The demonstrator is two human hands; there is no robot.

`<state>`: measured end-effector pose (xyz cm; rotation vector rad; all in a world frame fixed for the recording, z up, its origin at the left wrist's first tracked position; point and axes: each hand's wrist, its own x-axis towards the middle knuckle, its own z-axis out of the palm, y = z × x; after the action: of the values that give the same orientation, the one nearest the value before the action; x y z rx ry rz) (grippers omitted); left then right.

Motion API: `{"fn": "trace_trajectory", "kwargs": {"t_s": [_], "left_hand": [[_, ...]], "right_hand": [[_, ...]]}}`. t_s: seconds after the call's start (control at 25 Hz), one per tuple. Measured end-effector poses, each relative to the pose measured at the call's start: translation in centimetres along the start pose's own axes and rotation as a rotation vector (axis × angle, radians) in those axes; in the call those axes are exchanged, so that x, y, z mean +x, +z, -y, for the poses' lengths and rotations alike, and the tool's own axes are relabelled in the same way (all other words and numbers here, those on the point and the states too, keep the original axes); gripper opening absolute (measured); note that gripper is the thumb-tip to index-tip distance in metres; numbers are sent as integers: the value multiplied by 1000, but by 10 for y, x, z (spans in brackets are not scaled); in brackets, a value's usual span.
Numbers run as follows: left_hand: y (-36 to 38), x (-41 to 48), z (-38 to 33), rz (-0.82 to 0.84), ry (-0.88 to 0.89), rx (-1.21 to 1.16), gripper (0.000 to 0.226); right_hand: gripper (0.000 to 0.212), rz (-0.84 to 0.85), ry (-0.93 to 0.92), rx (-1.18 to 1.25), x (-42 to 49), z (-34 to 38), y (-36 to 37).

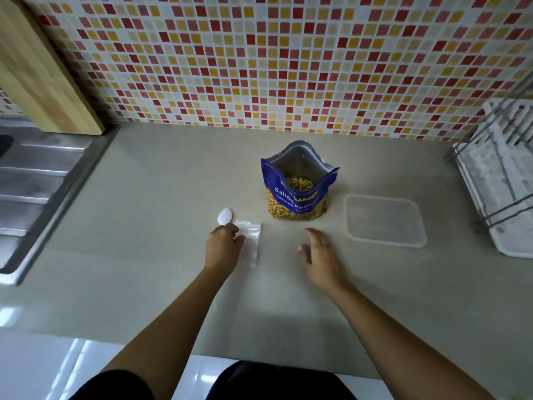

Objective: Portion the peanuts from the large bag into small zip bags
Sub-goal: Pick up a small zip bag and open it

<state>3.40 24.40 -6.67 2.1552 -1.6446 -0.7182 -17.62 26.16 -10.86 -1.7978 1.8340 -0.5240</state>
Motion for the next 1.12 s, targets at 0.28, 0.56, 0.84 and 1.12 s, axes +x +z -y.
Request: {"fn": "trace_trajectory", "kwargs": {"t_s": [0.28, 0.56, 0.84, 1.12], "left_hand": [[16, 5, 10, 3, -85, 113, 33], [18, 12, 11, 9, -156, 34, 42], [18, 3, 12, -6, -146, -18, 45], [-15, -8, -4, 157, -45, -245, 24]], "right_hand": [[65, 68, -87, -395, -22, -4, 32], [65, 24, -86, -438, -24, -5, 37], [64, 19, -76, -469, -23, -6, 37], [69, 58, -105, -448, -22, -9, 40]]}}
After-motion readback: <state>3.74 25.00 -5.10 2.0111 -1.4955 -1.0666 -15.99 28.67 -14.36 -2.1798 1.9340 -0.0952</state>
